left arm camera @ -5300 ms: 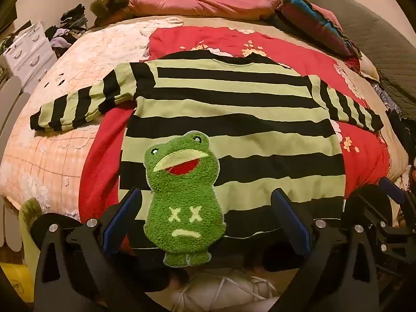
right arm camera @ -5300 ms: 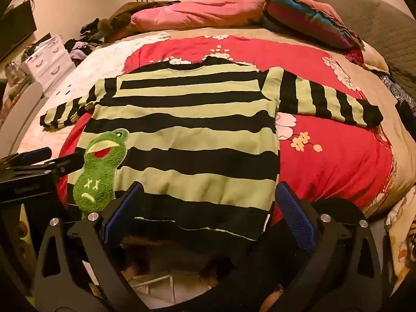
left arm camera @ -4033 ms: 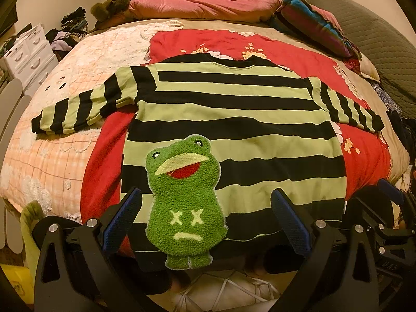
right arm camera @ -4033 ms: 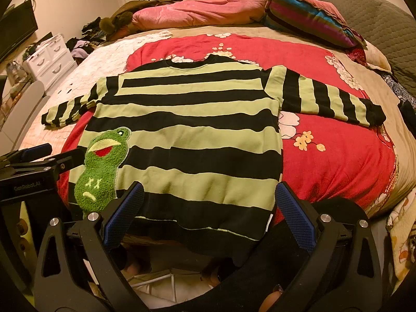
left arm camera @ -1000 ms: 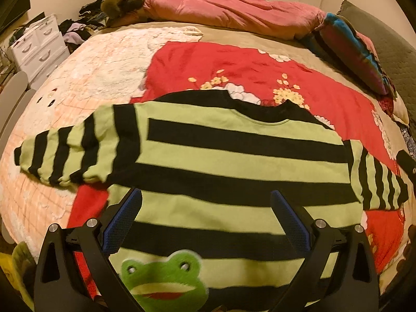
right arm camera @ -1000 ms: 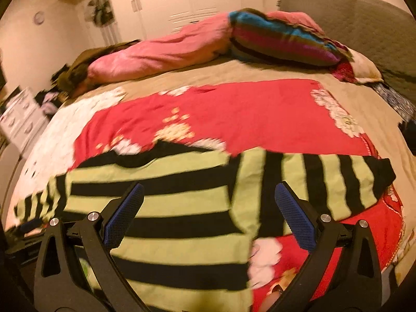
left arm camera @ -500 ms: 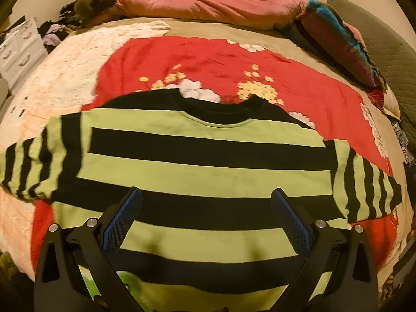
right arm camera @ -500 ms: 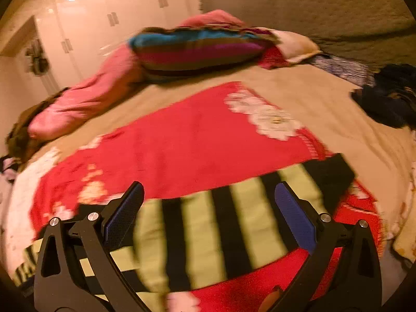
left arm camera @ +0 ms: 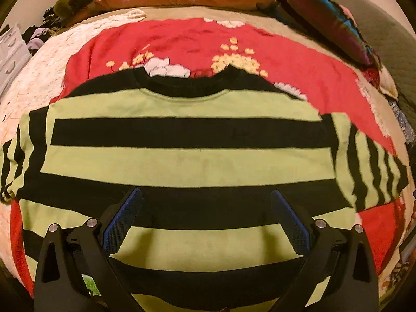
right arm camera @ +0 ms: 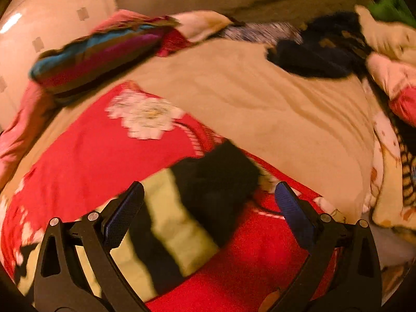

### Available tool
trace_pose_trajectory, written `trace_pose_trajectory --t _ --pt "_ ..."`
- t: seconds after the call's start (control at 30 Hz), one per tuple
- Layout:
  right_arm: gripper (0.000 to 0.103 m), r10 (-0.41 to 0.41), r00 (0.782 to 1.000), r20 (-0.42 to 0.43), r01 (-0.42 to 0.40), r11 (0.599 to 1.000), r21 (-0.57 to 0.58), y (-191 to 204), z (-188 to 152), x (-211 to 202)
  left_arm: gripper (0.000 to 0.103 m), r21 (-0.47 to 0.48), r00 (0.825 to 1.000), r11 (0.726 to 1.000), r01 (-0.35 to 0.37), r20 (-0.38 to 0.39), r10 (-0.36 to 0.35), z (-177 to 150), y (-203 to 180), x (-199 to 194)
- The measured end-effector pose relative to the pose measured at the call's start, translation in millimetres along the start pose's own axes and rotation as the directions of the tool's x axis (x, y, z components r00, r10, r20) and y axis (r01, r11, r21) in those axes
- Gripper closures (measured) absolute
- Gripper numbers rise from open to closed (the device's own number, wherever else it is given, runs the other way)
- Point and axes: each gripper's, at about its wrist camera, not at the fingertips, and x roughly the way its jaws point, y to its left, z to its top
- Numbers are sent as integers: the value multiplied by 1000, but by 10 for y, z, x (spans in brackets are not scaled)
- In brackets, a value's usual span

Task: Fold small clothes
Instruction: 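Grasp the black sleeve cuff with the right gripper and lift it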

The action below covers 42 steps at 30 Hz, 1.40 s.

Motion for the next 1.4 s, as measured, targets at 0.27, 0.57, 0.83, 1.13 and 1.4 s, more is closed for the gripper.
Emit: trace_pose_trajectory --t 0.27,0.57,0.83,1.13,1.4 --pt "8 27 998 -50 -23 997 73 -117 1 272 4 25 999 999 -35 -36 36 -90 13 216" --pt "11 51 997 -65 -42 991 127 -167 5 462 4 16 999 1000 -21 -44 22 -153 112 318" --pt "63 176 984 -30 -164 960 225 -301 -5 469 4 18 999 1000 -13 -48 14 -169 136 301" --pt "97 320 943 94 -326 944 57 62 157 -22 4 -13 999 999 32 -32 -33 -150 210 129" --pt "97 623 781 51 -613 779 -135 1001 63 -632 4 -69 999 997 19 49 -16 -42 558 -253"
